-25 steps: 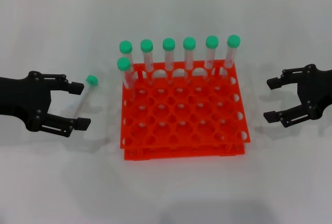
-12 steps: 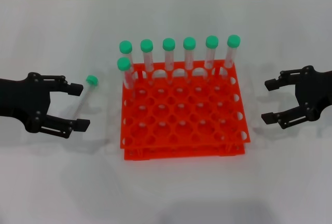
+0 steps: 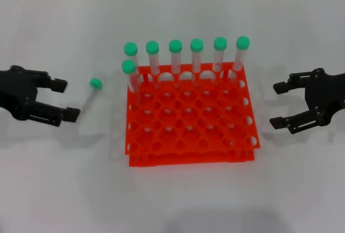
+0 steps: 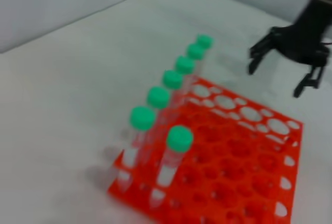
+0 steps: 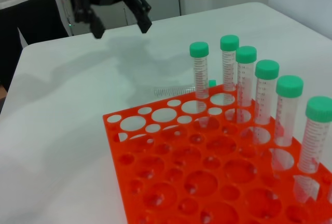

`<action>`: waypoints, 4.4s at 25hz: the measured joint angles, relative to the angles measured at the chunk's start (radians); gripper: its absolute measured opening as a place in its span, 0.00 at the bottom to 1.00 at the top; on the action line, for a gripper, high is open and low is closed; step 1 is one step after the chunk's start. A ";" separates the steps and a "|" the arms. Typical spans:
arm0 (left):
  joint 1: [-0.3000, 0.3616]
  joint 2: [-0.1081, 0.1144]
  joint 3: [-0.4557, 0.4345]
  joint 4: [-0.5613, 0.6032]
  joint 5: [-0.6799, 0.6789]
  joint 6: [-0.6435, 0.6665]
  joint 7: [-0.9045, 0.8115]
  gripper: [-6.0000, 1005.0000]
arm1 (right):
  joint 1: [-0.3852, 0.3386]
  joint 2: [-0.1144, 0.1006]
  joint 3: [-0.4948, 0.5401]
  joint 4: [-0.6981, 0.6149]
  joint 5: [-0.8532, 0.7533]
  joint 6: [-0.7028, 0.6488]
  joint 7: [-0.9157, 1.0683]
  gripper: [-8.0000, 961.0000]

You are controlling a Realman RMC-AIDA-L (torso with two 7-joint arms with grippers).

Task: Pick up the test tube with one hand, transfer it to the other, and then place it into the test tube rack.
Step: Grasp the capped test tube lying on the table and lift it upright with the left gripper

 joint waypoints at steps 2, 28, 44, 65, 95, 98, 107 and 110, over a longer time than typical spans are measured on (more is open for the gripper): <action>-0.011 -0.003 0.002 0.048 0.030 0.026 -0.090 0.86 | 0.002 0.000 0.000 -0.001 0.000 0.004 -0.003 0.91; -0.176 -0.046 0.186 0.043 0.521 -0.121 -0.646 0.80 | -0.001 0.034 -0.009 -0.050 0.000 0.016 -0.022 0.91; -0.187 -0.094 0.236 -0.031 0.533 -0.244 -0.686 0.73 | 0.001 0.049 -0.009 -0.049 -0.016 0.017 -0.025 0.91; -0.208 -0.100 0.244 -0.101 0.566 -0.311 -0.724 0.49 | 0.005 0.062 -0.013 -0.050 -0.025 0.017 -0.026 0.91; -0.248 -0.114 0.307 -0.149 0.586 -0.354 -0.795 0.42 | 0.005 0.063 -0.015 -0.050 -0.026 0.011 -0.040 0.91; -0.251 -0.115 0.308 -0.149 0.586 -0.354 -0.798 0.41 | 0.005 0.064 -0.023 -0.050 -0.026 0.010 -0.040 0.91; -0.262 -0.115 0.320 -0.174 0.586 -0.357 -0.812 0.36 | 0.005 0.064 -0.027 -0.050 -0.027 0.008 -0.040 0.91; -0.262 -0.115 0.320 -0.174 0.586 -0.357 -0.818 0.34 | 0.005 0.064 -0.034 -0.051 -0.028 0.008 -0.040 0.91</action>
